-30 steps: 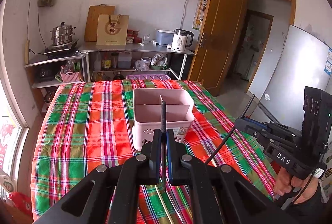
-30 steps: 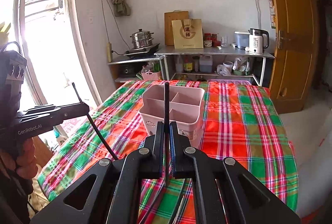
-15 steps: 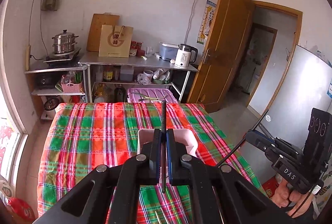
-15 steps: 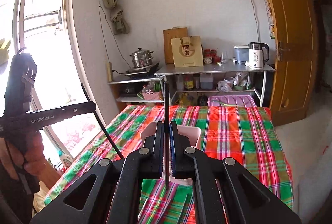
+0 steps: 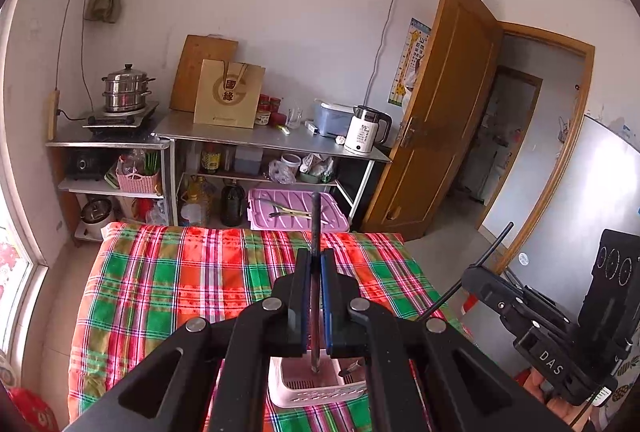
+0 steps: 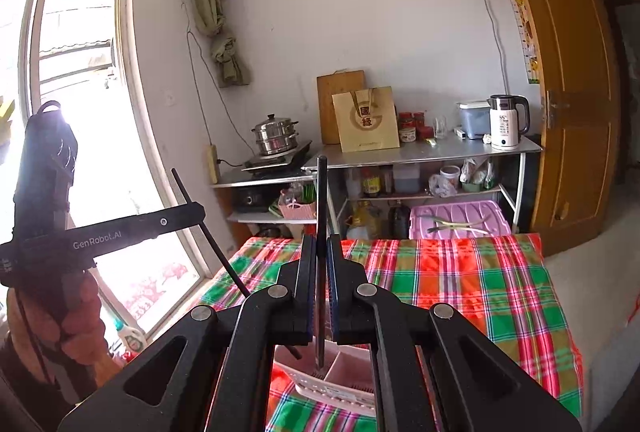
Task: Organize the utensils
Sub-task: 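Lift the held chopsticks with both tools and carry them over the pink basket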
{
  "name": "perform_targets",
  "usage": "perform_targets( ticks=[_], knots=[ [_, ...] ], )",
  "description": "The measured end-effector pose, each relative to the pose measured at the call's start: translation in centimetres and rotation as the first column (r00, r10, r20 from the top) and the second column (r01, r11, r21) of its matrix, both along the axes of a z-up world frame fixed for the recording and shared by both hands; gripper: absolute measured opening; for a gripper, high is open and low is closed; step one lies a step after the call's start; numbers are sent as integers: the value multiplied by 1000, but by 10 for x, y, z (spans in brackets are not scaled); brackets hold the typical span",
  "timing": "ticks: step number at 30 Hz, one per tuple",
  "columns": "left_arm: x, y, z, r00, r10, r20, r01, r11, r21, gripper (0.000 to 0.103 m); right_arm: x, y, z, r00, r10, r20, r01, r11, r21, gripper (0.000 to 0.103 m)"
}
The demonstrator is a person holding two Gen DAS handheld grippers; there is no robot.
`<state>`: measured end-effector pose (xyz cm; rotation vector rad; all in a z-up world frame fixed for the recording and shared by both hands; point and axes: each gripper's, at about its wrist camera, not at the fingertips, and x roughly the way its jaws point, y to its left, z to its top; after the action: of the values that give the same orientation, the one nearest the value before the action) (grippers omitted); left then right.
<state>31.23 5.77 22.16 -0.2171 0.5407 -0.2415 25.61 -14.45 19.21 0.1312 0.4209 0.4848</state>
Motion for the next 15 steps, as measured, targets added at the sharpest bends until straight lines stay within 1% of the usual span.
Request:
perform_targets(
  ticks=[8, 15],
  knots=[
    [27, 7, -49, 998, -21, -60, 19, 999, -41, 4, 21, 14, -35, 998, 16, -59, -17, 1000, -6, 5],
    [44, 8, -87, 991, -34, -131, 27, 998, -55, 4, 36, 21, -68, 990, 18, -137, -22, 999, -28, 5]
  ],
)
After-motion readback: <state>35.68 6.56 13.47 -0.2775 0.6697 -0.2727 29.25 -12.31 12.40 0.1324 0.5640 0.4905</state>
